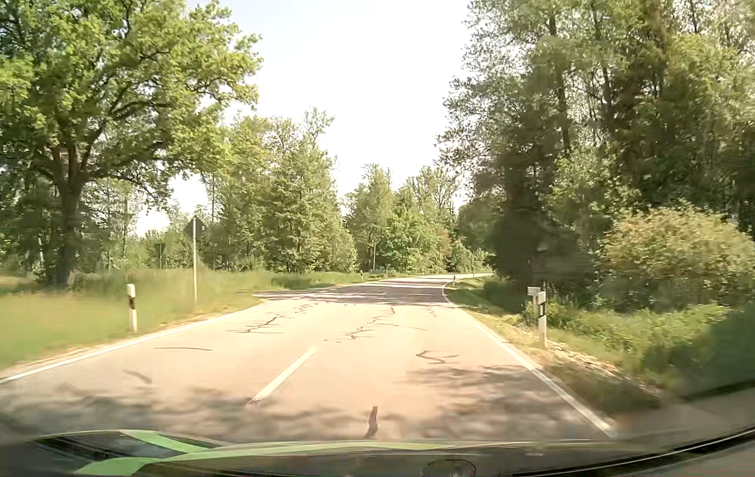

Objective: Follow the waypoints while adhering to traffic rules and regulations

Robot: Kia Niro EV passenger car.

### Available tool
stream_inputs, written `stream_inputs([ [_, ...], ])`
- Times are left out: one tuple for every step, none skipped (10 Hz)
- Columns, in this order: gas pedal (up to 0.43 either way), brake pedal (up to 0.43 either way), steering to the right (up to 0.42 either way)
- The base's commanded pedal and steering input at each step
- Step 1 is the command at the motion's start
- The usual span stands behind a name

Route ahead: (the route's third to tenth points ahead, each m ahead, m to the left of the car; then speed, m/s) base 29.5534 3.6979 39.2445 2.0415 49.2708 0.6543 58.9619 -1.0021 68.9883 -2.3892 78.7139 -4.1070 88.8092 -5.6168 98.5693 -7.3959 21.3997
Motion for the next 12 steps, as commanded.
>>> stream_inputs([
  [0.000,0.000,0.002],
  [0.000,0.000,0.005],
  [0.059,0.000,0.006],
  [0.059,0.000,0.008],
  [0.087,0.000,0.010],
  [0.087,0.000,0.012],
  [0.110,0.000,0.013],
  [0.118,0.000,0.013],
  [0.130,0.000,0.013],
  [0.130,0.000,0.013],
  [0.138,0.000,0.013],
  [0.150,0.000,0.013],
])
